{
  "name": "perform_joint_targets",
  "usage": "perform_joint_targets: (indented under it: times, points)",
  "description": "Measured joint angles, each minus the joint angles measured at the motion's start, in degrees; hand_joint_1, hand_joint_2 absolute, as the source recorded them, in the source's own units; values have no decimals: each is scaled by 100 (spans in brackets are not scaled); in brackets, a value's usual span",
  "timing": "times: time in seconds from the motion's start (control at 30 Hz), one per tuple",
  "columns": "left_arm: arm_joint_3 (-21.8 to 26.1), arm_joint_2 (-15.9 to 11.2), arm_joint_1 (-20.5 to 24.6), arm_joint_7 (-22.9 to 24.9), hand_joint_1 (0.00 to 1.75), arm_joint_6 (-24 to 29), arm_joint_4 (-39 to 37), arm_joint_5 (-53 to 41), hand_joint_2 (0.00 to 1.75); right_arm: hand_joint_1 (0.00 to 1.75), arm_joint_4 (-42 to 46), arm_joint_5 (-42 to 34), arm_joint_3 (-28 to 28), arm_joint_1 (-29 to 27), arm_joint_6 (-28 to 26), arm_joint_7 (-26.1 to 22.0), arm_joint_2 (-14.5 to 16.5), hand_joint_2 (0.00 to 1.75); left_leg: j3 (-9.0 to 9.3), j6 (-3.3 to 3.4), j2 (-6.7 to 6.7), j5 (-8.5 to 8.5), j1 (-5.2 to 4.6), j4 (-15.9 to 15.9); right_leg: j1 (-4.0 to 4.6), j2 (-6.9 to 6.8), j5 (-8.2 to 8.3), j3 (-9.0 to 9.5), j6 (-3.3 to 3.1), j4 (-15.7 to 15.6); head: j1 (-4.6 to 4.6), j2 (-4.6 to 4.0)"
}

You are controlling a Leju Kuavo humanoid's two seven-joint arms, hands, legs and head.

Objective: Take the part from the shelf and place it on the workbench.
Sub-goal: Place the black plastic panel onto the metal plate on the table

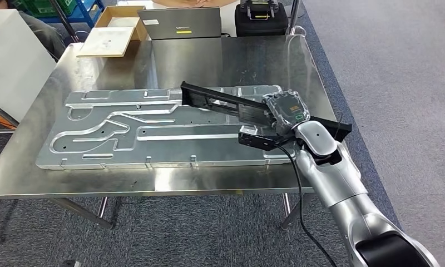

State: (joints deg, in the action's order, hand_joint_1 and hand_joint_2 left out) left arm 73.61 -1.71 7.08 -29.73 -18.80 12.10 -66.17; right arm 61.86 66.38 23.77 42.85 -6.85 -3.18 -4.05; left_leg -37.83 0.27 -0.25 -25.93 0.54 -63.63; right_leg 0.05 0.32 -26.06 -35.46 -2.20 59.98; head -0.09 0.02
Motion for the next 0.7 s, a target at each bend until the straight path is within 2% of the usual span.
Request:
perform_joint_targets:
  times: [0.03,0.07,0.13,0.2,0.23,0.27,0.33,0.37,0.4,0.43,0.47,0.53,0.57,0.7]
  points:
    - [-4,-14,5,-1,0,-13,0,-1,0,168,-107,79,-29,5,-76,-41,-33,175,155,46,0,97,-25,309,3,4,-2,5,13,-5,0,-1]
    - [-7,-28,11,-1,0,-21,0,-3,0,168,-194,128,-49,10,-139,-75,-60,175,244,79,0,121,-47,477,-3,8,0,8,35,-15,0,-1]
    - [-10,-45,24,-1,0,-33,-1,-4,0,168,-328,185,-82,21,-208,-115,-96,175,302,109,3,116,-71,566,-19,16,11,30,101,-51,0,-1]
    - [-19,-47,35,-4,0,-37,-2,-4,0,168,-425,317,-103,32,-241,-108,-139,175,375,139,18,162,-41,678,-24,8,-49,41,166,-3,1,-1]
    - [-30,-45,44,-7,0,-42,-2,-5,0,168,-472,444,-104,41,-277,-79,-161,175,407,157,25,190,-21,734,-24,4,-157,-20,194,153,2,-1]
    - [-43,-43,52,-9,0,-47,-2,-7,0,168,-523,603,-100,46,-337,-37,-182,175,422,168,31,207,-7,764,-34,0,-323,-150,217,440,2,-2]
    - [-71,-40,66,-11,0,-66,-2,-8,0,168,-627,919,-80,52,-498,62,-192,175,420,181,31,211,-6,764,-58,0,-659,-512,264,1172,2,-2]
    - [-85,-39,71,-13,0,-78,-2,-8,0,168,-675,1057,-65,51,-573,108,-192,175,419,180,31,207,-4,756,-75,-2,-718,-638,287,1417,2,-1]
    - [-99,-39,76,-17,0,-94,-2,-8,0,168,-715,1196,-43,56,-633,145,-192,175,418,173,30,201,1,743,-93,-4,-665,-667,307,1460,2,0]
    - [-116,-39,86,-26,0,-109,-2,-8,0,168,-749,1341,-12,70,-674,172,-191,175,418,157,27,188,10,720,-114,-9,-511,-583,325,1279,2,-1]
    - [-132,-39,100,-35,0,-123,-2,-15,0,168,-780,1490,24,97,-701,186,-189,175,414,132,22,167,19,683,-136,-18,-300,-399,339,910,2,0]
    - [-171,-44,141,-49,0,-131,-1,-35,0,168,-868,1739,114,188,-718,169,-168,175,381,60,8,112,14,585,-150,-22,-49,-73,321,249,1,-1]
    - [-193,-46,164,-48,0,-124,-1,-46,0,168,-927,1808,162,233,-721,147,-151,175,363,25,3,94,8,549,-143,-19,-12,2,293,85,1,-1]
    - [-272,-47,211,-30,0,-88,-2,-57,0,168,-1151,1855,314,337,-733,90,-63,175,313,-97,-4,42,30,479,-119,-13,14,-5,129,27,1,0]
